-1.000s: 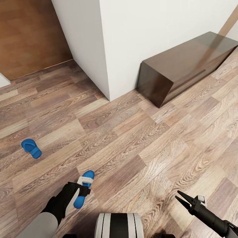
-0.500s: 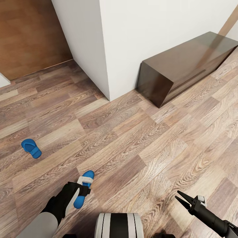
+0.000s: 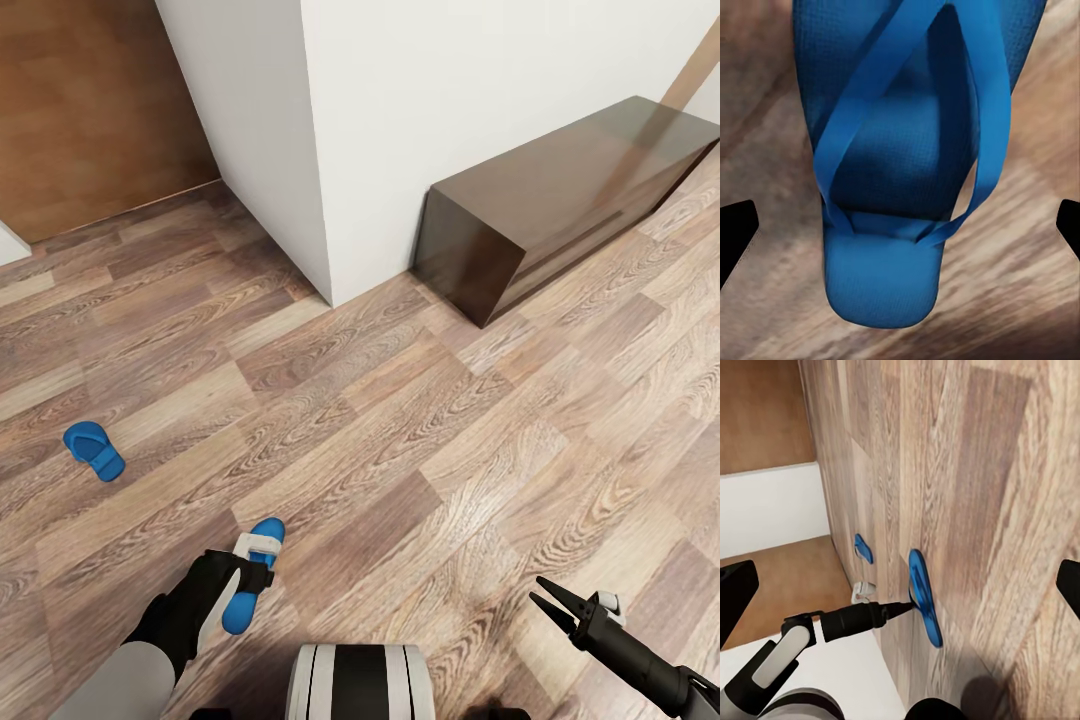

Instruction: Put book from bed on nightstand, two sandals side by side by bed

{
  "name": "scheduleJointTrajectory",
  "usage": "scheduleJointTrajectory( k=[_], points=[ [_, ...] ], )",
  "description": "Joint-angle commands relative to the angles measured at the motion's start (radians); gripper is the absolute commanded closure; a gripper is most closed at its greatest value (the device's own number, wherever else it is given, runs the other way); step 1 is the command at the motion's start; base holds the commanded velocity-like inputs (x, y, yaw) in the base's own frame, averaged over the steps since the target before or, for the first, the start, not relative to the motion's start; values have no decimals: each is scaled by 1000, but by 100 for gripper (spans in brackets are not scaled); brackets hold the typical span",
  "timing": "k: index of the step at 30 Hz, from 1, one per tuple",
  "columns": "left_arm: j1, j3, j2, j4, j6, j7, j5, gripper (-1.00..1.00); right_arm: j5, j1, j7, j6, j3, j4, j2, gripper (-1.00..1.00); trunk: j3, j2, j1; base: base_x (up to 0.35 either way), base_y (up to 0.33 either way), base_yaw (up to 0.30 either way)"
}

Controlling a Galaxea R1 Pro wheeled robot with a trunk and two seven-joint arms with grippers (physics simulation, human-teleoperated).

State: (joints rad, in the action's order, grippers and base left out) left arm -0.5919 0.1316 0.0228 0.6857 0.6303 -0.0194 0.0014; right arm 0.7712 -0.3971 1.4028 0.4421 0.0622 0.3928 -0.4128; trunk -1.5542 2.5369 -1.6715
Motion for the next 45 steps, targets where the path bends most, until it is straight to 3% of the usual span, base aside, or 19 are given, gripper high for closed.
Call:
scheduleJointTrajectory(
  k=[1, 45],
  points=[
    [0, 5, 1, 2, 5, -2, 0, -100, 3, 0, 2, 10, 1, 0, 0, -100, -1, 0, 0, 99, 0, 0],
    [0, 5, 2, 2, 5, -2, -4, -100, 2, 0, 2, 11, 1, 0, 0, -100, -1, 0, 0, 24, 0, 0]
  ],
)
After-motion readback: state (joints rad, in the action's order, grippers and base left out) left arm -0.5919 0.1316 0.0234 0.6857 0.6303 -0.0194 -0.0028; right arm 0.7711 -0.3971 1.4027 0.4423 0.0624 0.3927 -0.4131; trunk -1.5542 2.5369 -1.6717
